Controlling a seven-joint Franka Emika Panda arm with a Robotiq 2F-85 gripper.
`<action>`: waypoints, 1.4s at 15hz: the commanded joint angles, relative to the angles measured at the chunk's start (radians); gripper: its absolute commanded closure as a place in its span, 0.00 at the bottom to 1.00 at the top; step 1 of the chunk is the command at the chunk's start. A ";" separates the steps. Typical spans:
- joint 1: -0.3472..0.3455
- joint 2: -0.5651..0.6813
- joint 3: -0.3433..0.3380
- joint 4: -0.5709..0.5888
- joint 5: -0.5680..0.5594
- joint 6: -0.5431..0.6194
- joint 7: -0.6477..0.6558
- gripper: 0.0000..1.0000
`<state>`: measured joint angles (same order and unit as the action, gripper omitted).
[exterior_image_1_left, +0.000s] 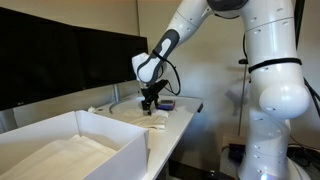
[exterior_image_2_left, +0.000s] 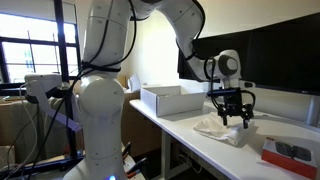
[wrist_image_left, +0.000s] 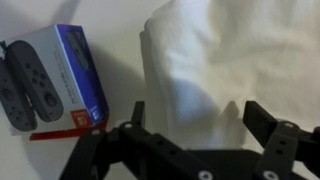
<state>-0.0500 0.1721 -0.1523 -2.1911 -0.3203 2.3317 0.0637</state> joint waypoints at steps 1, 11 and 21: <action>-0.024 -0.072 0.006 -0.011 0.015 0.006 -0.035 0.00; -0.096 -0.078 0.023 -0.065 0.453 -0.037 -0.477 0.00; -0.024 0.021 0.125 -0.044 0.451 -0.055 -0.383 0.00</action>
<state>-0.0818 0.1680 -0.0453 -2.2426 0.1272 2.2891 -0.3456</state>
